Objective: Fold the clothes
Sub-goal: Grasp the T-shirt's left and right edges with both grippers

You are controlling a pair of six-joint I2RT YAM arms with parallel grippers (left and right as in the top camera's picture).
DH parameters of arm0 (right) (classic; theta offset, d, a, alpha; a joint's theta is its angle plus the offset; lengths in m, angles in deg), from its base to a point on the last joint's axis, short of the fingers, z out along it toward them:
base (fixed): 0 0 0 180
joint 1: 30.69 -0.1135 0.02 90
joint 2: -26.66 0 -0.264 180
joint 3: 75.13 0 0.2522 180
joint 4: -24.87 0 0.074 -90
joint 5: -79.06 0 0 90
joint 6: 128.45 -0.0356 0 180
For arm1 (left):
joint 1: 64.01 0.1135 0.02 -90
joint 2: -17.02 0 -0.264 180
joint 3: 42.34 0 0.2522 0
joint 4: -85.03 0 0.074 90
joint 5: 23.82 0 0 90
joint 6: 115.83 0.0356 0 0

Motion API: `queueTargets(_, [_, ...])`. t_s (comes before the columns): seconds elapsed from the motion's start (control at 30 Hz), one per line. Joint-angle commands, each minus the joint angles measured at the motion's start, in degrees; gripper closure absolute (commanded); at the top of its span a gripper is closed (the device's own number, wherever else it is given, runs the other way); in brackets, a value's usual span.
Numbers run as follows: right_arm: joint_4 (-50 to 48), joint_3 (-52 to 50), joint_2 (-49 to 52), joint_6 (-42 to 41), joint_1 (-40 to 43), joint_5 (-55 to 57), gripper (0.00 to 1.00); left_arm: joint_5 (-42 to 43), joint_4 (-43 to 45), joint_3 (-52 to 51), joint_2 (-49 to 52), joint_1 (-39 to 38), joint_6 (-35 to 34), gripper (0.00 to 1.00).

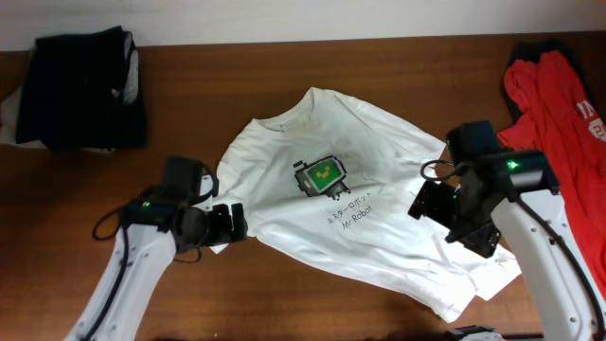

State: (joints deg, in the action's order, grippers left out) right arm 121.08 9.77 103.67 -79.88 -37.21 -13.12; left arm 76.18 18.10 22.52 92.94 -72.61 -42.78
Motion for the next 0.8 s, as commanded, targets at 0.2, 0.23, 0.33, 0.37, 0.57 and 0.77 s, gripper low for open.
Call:
queueTargets(0.2, [-1.1, -1.0, 0.2, -4.1, -0.2, 1.6, 0.01, -12.4, -1.3, -1.6, 12.5, -1.0, -19.1, 0.01])
queueTargets(0.23, [-1.3, -1.0, 0.2, -4.1, -0.2, 1.6, 0.01, -12.9, -0.1, -1.7, 12.9, -1.0, -19.1, 0.01])
queueTargets(0.33, [-1.5, -1.0, 0.2, -4.1, -0.2, 1.6, 0.01, -14.1, 4.9, -1.7, 13.3, -1.0, -19.1, 0.01])
queueTargets(0.37, [-1.5, -1.0, 0.2, -4.1, -0.2, 1.6, 0.01, -14.2, 5.2, -1.7, 13.3, -1.0, -19.1, 0.01])
queueTargets(0.57, [-1.5, -1.2, 0.2, -3.8, -0.2, 1.6, 0.01, -14.1, 7.0, -1.7, 19.0, -1.0, -19.1, 0.01])
queueTargets(0.77, [-1.8, -2.5, 0.2, -3.9, -0.2, 1.6, 0.01, -12.2, 9.7, -1.7, 20.4, -1.0, -19.1, 0.01])
